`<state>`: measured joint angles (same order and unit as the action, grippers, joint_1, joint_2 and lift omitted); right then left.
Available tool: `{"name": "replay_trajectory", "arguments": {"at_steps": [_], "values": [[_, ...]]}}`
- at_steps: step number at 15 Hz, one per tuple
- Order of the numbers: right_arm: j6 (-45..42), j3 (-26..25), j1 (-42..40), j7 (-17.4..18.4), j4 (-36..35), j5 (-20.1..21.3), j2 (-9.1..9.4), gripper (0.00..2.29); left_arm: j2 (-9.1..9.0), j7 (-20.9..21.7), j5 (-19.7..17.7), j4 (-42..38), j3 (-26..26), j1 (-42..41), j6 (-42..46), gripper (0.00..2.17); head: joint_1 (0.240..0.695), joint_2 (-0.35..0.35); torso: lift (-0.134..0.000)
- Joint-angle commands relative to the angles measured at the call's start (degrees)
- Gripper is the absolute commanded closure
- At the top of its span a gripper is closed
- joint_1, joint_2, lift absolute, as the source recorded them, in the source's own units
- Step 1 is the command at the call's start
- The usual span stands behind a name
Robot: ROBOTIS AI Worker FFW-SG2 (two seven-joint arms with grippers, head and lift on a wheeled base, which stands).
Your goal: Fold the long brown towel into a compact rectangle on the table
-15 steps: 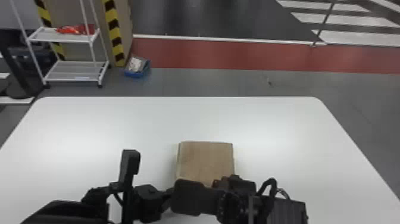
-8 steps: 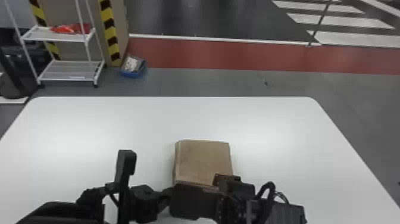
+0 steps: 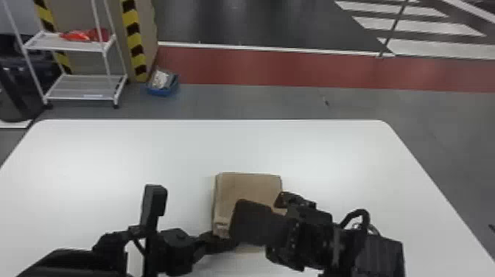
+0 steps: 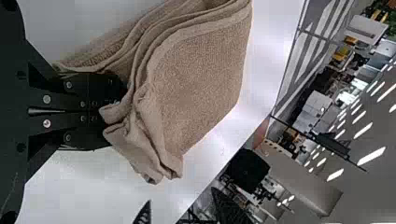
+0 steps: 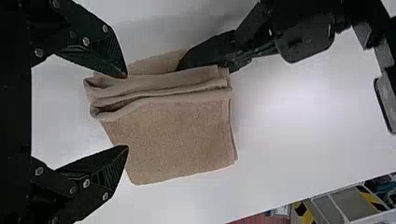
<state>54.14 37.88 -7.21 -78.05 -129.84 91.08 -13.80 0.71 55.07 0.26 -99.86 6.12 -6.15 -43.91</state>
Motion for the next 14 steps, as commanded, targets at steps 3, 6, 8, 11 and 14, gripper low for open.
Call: {"name": "replay_trajectory", "arguments": {"at_steps": [3, 6, 8, 11, 14], "values": [[1.54, -6.15, 2.20, -0.28, 0.03, -5.91, 1.23, 1.63, 0.08, 0.03, 0.00, -0.16, -0.05, -0.09, -0.18, 1.92, 0.695, -0.155, -0.125], [1.36, -7.82, 1.94, -0.28, 0.55, -7.23, 1.14, 1.95, 0.00, 0.03, 0.09, -0.16, 0.04, -0.09, -0.18, 1.92, 0.695, -0.172, -0.125], [1.36, -7.21, 1.24, -0.28, 2.22, -7.14, 1.23, 1.95, 0.00, -0.14, 0.00, -0.16, 0.04, -0.09, -0.18, 1.92, 0.695, -0.179, -0.125], [1.36, -6.59, 0.80, -0.28, 4.95, -7.05, 1.50, 1.95, 0.00, -0.41, 0.09, -0.42, 0.30, -0.35, -0.35, 1.92, 0.695, -0.182, -0.125], [1.36, -6.15, 0.18, -0.28, 6.53, -7.05, 1.67, 1.95, 0.00, -0.41, 0.35, -1.21, 0.39, -0.62, -0.88, 1.91, 0.695, -0.184, -0.125]]}}
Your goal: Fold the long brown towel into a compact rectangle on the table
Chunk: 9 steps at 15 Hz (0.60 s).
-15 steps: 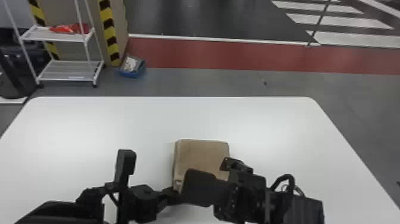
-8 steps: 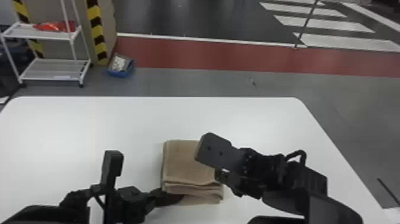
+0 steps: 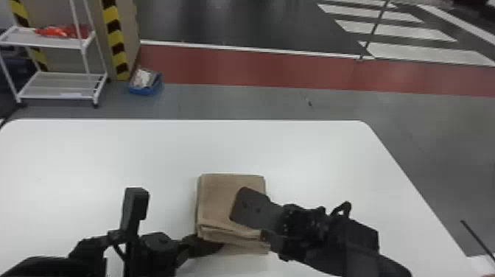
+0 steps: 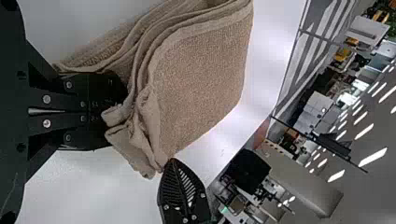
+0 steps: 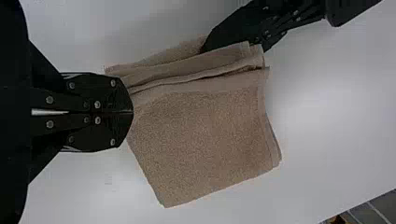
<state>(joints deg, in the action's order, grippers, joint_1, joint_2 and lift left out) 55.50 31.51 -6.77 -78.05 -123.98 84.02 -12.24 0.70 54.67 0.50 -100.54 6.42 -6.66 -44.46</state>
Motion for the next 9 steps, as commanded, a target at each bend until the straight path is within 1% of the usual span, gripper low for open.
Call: {"name": "replay_trajectory", "arguments": {"at_steps": [1, 2, 3, 4, 5, 6, 9], "values": [[0.01, 0.22, -0.53, -0.28, 0.75, 0.00, 0.28, 1.95, 0.00, 0.00, 0.12, -0.71, 0.18, -0.19, -0.68, 1.91, 0.695, -0.185, -0.125], [0.01, 0.31, -0.62, -0.28, 1.02, 0.00, 0.37, 1.95, 0.00, 0.35, 1.08, -1.24, 0.26, -0.37, -0.68, 1.79, 0.695, -0.185, -0.125], [0.01, 0.39, -0.62, -0.28, 1.28, 0.00, 0.46, 1.95, 0.00, 0.70, 2.23, -2.03, 0.35, -0.81, -0.68, 1.39, 0.695, -0.185, -0.125], [0.01, 0.39, -0.71, -0.28, 1.46, 0.00, 0.63, 1.95, 0.00, 0.79, 2.23, -2.73, 0.35, -1.07, -1.21, 0.75, 0.695, -0.185, -0.125], [-0.17, 0.39, -0.62, -0.28, 1.63, 0.00, 0.90, 1.95, 0.00, 0.79, 2.67, -3.44, 0.35, -1.25, -2.26, 0.17, 0.695, -0.184, -0.125], [-0.34, 0.48, -0.62, -0.28, 1.81, 0.00, 0.90, 1.95, 0.00, 0.79, 3.02, -4.32, 0.35, -1.42, -2.79, 0.07, 0.695, -0.182, -0.125], [-0.52, 0.48, -0.53, -0.28, 2.25, 0.00, 1.07, 1.95, 0.18, 1.32, 5.30, -7.57, -0.26, -2.65, -3.32, 0.08, 0.695, -0.173, -0.125]]}}
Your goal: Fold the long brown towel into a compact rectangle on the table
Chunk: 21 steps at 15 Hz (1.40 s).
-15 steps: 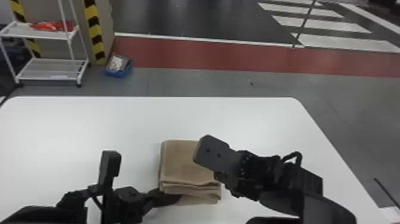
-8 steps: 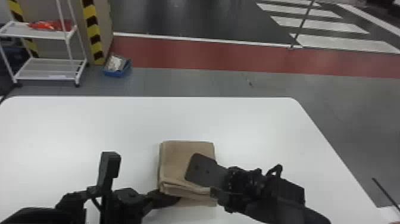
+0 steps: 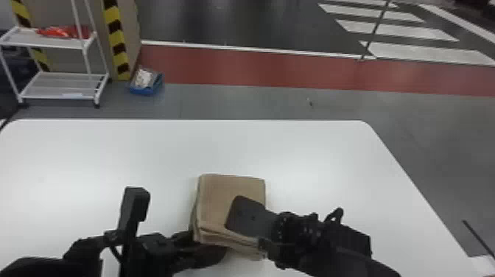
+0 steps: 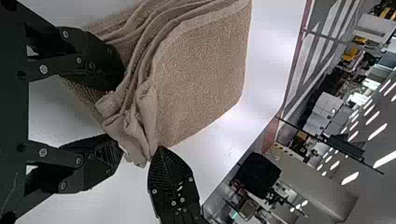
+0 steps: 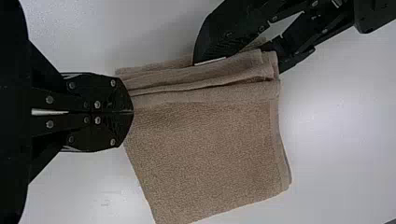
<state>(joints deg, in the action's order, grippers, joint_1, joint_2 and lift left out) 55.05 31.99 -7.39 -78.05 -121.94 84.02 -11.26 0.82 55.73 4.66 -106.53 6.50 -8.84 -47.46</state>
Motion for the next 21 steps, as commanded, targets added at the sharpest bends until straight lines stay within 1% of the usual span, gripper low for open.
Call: {"name": "replay_trajectory", "arguments": {"at_steps": [1, 5, 6, 9, 10, 11, 12, 13, 14, 15, 16, 17, 19, 21], "values": [[-0.07, 0.00, 0.27, -0.28, 0.74, 0.00, 0.27, 1.95, 0.06, 1.05, 1.85, -1.67, -0.70, -0.57, -1.20, 0.09, 0.695, -0.168, -0.125], [0.28, 0.53, 0.71, -0.28, 0.92, -0.09, 1.42, 1.95, 0.15, 1.05, 2.99, -2.19, -0.79, -0.57, -3.83, 0.09, 0.695, -0.145, -0.125], [0.45, 0.53, 0.71, -0.28, 0.48, -0.26, 1.42, 1.95, 0.06, 1.13, 3.08, -2.19, -0.70, -0.57, -4.01, 0.09, 0.695, -0.140, -0.125], [1.86, -0.43, 0.71, -0.28, -5.23, -4.13, 1.94, 1.95, 0.06, 1.40, 3.08, -2.10, -0.79, -0.48, -4.01, 0.09, 0.695, -0.126, -0.125], [3.44, -0.87, 1.06, -0.28, -5.85, -5.71, 2.21, 1.95, -0.03, 1.40, 3.17, -2.10, -0.70, -0.48, -4.01, 0.09, 0.695, -0.115, -0.125], [4.50, -0.96, 1.94, -0.28, -5.85, -6.06, 3.09, 1.95, -0.03, 1.40, 3.08, -2.10, -0.70, -0.48, -4.01, 0.09, 0.695, -0.110, -0.125], [5.20, -0.87, 2.03, -0.28, -5.06, -6.15, 4.14, 1.95, -0.03, 1.49, 3.08, -2.19, -0.61, -0.48, -4.01, 0.09, 0.695, -0.106, -0.125], [5.20, -0.70, 2.11, -0.28, -2.77, -6.33, 5.02, 1.95, -0.03, 1.49, 3.08, -2.19, -0.44, -0.57, -4.01, 0.09, 0.695, -0.102, -0.125], [5.20, -0.70, 3.17, -0.26, 0.39, -6.50, 6.78, 1.95, -0.03, 1.49, 3.17, -2.19, -0.26, -0.57, -4.01, 0.09, 0.695, -0.098, -0.125], [5.38, -1.14, 4.66, 1.93, 3.38, -7.03, 8.45, 1.95, -0.03, 1.49, 3.17, -2.19, -0.09, -0.57, -4.01, 0.09, 0.695, -0.093, -0.125], [5.55, -1.93, 5.89, 2.90, 5.31, -7.29, 9.85, 1.95, -0.03, 1.49, 3.17, -2.19, 0.00, -0.74, -4.19, 0.09, 0.695, -0.088, -0.125], [5.73, -2.63, 7.12, 3.96, 6.90, -7.73, 10.56, 1.95, -0.03, 1.49, 3.25, -2.72, 0.09, -1.01, -4.19, 0.09, 0.695, -0.080, -0.125], [5.55, -3.60, 8.53, 4.83, 9.18, -7.91, 11.08, 1.95, -0.03, 1.49, 3.34, -3.16, 0.00, -1.36, -5.59, 0.09, 0.695, -0.079, -0.125], [5.55, -3.69, 9.23, 5.71, 11.11, -8.09, 11.17, 1.95, -0.03, 1.84, 3.52, -3.77, 0.09, -1.45, -6.12, 0.09, 0.695, -0.083, -0.125]]}}
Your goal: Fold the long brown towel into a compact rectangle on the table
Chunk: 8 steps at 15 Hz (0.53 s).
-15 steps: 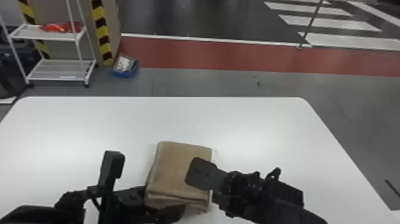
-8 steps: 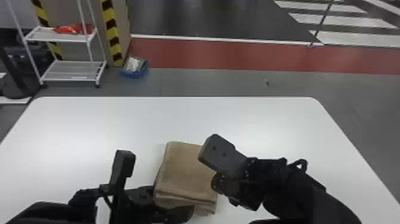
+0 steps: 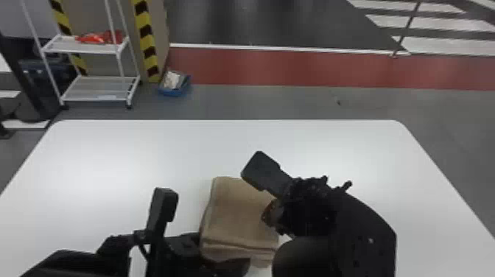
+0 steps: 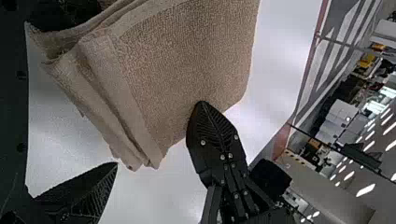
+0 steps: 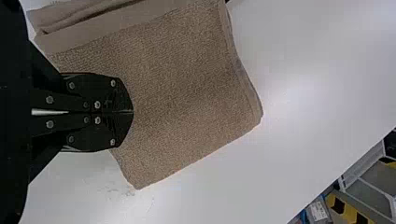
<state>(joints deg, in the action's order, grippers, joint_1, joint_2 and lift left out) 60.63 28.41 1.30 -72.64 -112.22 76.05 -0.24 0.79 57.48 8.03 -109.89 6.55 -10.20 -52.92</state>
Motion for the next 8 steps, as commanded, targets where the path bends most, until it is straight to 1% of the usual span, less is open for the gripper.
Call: {"name": "replay_trajectory", "arguments": {"at_steps": [1, 4, 8], "values": [[-0.03, 0.06, 0.54, 1.36, 2.18, -0.20, 0.29, 1.95, 0.00, 0.00, 0.14, -0.77, 0.04, -0.08, -1.36, 0.09, 0.695, -0.088, -0.125], [-0.55, 0.33, 1.60, 3.21, 5.08, 0.59, 0.29, 1.95, 0.00, 0.00, 0.23, -1.38, 0.04, -0.08, -2.76, 0.09, 0.695, -0.092, -0.125], [-0.90, -0.37, 2.47, 4.00, 5.70, 0.67, 0.29, 1.95, 0.00, -0.09, 0.67, -1.91, -1.19, -0.08, -2.94, 0.09, 0.695, -0.099, -0.125]]}}
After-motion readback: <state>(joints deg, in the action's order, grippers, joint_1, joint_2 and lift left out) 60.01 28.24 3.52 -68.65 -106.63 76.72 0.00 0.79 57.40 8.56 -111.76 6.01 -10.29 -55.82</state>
